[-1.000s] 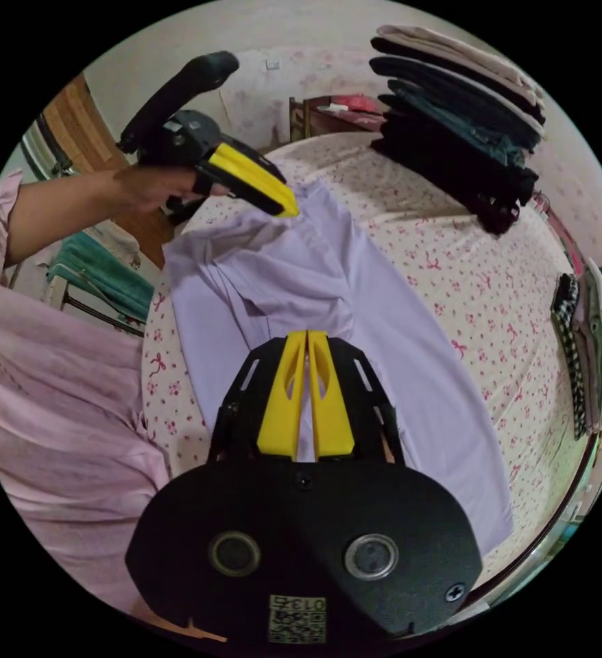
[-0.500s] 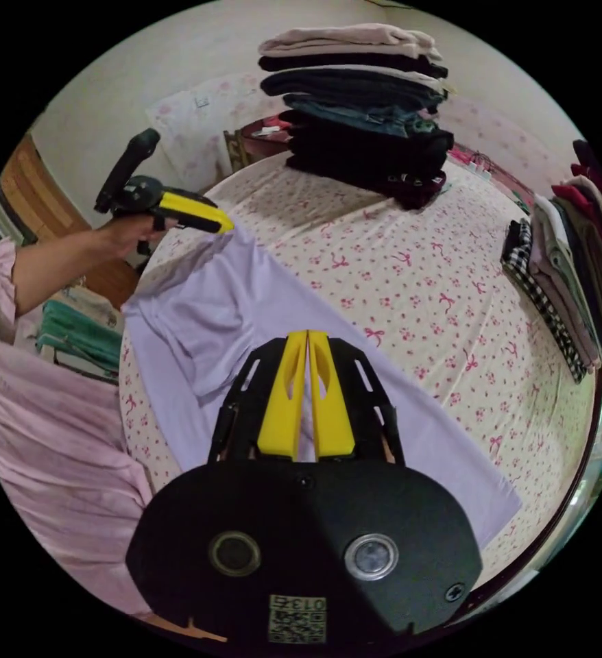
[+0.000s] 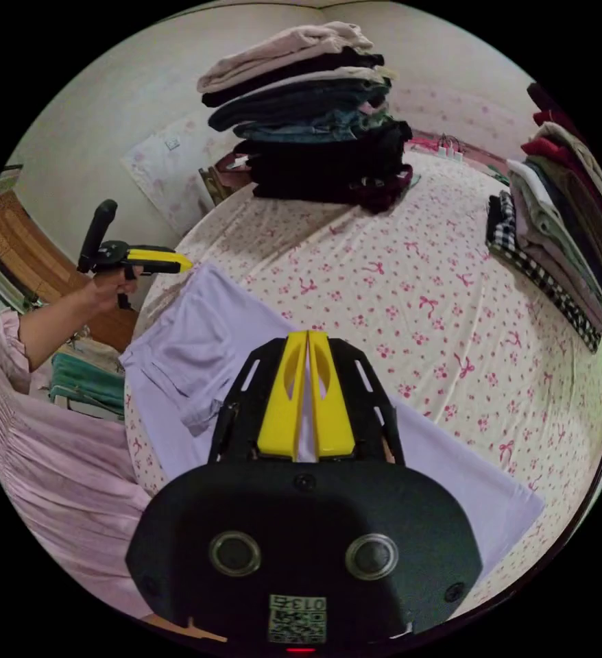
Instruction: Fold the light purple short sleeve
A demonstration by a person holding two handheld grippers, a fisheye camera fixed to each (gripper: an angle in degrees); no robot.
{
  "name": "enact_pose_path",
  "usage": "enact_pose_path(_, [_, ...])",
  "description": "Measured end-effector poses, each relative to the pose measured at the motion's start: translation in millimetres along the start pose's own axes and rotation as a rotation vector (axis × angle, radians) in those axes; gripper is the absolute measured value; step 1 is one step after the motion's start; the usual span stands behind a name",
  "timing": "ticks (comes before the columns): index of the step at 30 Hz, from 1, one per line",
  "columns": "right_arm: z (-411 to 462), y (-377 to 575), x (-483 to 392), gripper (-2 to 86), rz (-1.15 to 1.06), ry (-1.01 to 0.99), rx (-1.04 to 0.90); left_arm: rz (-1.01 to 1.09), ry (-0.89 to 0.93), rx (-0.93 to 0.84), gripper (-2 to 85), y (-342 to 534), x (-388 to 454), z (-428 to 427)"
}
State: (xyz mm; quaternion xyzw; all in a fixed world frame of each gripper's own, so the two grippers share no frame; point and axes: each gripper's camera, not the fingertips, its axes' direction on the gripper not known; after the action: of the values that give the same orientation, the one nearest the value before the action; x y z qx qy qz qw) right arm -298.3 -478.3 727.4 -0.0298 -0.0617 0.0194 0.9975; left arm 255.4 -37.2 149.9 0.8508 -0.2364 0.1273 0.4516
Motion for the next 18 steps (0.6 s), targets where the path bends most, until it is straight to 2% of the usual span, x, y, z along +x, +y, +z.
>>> enact_pose_path(9, [54, -85, -59, 5.0, -0.287, -0.234, -0.088, -0.179, 0.218, -0.109, 10.4, 121, -36, -24])
enact_pose_path(13, [88, -126, -106, 6.6, -0.479, -0.229, -0.182, -0.243, 0.330, -0.131, 12.6, 157, -31, -15])
enact_pose_path(18, [129, -151, -140, 8.0, -0.626, -0.142, -0.314, -0.253, 0.311, -0.143, 10.8, 160, -27, 8])
